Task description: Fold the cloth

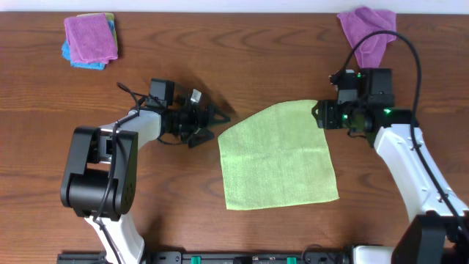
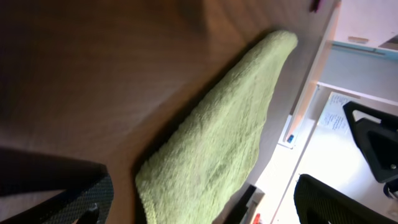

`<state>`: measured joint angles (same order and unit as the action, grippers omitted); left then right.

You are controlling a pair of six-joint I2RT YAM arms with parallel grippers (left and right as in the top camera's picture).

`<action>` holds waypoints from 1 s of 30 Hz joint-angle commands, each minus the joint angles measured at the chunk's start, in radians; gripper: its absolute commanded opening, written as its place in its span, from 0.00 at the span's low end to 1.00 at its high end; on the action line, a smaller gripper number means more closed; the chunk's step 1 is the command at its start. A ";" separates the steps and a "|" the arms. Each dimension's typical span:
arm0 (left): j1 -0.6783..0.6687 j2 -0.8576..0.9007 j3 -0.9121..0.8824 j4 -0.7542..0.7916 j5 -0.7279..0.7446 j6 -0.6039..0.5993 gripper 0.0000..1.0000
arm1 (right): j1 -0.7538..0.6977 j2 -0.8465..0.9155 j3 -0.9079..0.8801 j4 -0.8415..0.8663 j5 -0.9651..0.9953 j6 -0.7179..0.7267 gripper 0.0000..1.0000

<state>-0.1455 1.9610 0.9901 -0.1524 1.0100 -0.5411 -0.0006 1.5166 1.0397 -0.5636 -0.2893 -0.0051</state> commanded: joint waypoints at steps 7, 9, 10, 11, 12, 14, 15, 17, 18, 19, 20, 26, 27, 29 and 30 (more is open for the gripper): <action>-0.012 0.079 -0.114 -0.078 -0.178 -0.077 0.95 | -0.044 0.046 0.016 0.018 -0.131 -0.034 0.59; -0.033 0.079 -0.130 -0.067 -0.158 -0.129 0.95 | -0.044 0.046 0.016 0.026 -0.131 -0.034 0.59; -0.043 0.079 -0.136 -0.066 -0.151 -0.151 0.95 | -0.044 0.046 0.016 0.027 -0.134 -0.034 0.59; -0.057 0.079 -0.143 -0.064 -0.150 -0.173 0.95 | -0.044 0.046 0.016 0.026 -0.135 -0.034 0.59; -0.072 0.079 -0.151 -0.051 -0.144 -0.191 0.95 | -0.044 0.046 0.016 0.026 -0.138 -0.034 0.59; -0.087 0.079 -0.158 -0.013 -0.146 -0.201 0.95 | -0.044 0.046 0.016 0.026 -0.138 -0.034 0.59; -0.091 0.079 -0.158 0.014 -0.148 -0.201 0.95 | -0.044 0.046 0.016 0.026 -0.139 -0.034 0.59; -0.091 0.079 -0.158 0.074 -0.153 -0.200 0.95 | -0.044 0.046 0.016 0.024 -0.156 -0.035 0.59; -0.089 0.079 -0.158 0.108 -0.156 -0.200 0.95 | -0.044 0.046 0.016 0.025 -0.171 -0.035 0.59; -0.086 0.079 -0.158 0.138 -0.164 -0.200 0.95 | -0.044 0.046 0.016 0.025 -0.181 -0.035 0.59; -0.084 0.079 -0.158 0.160 -0.171 -0.200 0.95 | -0.044 0.046 0.016 0.024 -0.186 -0.035 0.59; -0.092 0.079 -0.158 0.298 -0.189 -0.230 0.95 | -0.044 0.046 0.016 0.001 -0.187 -0.034 0.58; -0.095 0.079 -0.158 0.325 -0.191 -0.248 0.95 | -0.044 0.046 0.016 -0.004 -0.187 -0.034 0.58; -0.100 0.079 -0.158 0.374 -0.190 -0.254 0.95 | -0.044 0.046 0.016 -0.014 -0.187 -0.035 0.58; -0.104 0.079 -0.158 0.393 -0.191 -0.264 0.95 | -0.044 0.046 0.016 -0.018 -0.187 -0.035 0.57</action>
<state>-0.2443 1.9659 0.8703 0.2401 1.0527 -0.7948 -0.0372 1.5551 1.0397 -0.5735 -0.4572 -0.0200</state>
